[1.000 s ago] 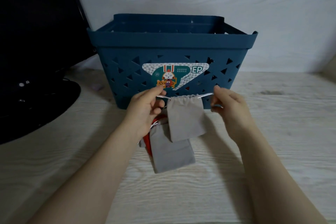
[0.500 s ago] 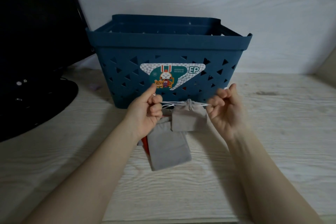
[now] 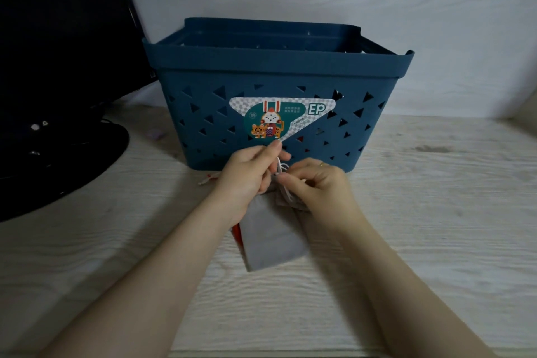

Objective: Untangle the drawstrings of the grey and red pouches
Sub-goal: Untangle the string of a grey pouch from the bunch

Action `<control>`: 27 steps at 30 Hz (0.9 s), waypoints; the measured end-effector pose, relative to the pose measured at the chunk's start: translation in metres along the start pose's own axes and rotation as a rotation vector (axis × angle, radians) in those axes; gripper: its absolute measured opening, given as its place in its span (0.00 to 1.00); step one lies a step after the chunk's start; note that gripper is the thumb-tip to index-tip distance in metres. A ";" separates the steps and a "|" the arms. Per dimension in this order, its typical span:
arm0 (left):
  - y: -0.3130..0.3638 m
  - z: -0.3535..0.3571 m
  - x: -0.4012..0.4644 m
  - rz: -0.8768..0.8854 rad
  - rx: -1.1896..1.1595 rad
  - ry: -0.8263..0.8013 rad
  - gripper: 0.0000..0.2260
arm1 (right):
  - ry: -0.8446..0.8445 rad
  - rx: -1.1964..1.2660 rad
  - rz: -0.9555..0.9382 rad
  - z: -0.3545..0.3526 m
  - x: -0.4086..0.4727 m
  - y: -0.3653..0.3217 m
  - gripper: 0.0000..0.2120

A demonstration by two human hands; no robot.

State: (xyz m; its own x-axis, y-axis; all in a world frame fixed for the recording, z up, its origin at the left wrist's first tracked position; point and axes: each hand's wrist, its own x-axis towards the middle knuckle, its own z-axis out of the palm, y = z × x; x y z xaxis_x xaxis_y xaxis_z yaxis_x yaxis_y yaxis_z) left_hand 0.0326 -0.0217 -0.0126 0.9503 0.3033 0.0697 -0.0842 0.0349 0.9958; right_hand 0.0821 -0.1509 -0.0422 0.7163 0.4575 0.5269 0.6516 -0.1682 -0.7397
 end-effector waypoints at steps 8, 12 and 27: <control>-0.006 0.009 -0.006 0.032 0.061 -0.082 0.07 | 0.156 0.883 0.595 -0.001 0.001 -0.022 0.09; -0.013 0.010 -0.004 0.060 0.196 -0.117 0.04 | 0.140 0.846 0.576 -0.002 0.003 -0.021 0.09; -0.002 0.005 -0.003 -0.290 -0.216 -0.174 0.15 | 0.126 0.783 0.585 -0.012 0.006 -0.024 0.14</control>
State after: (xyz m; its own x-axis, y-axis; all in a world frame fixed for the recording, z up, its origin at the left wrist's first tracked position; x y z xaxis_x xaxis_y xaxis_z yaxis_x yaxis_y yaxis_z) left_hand 0.0318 -0.0274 -0.0140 0.9789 0.0859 -0.1854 0.1519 0.3009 0.9415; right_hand 0.0734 -0.1549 -0.0164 0.9239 0.3826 -0.0039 -0.1316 0.3082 -0.9422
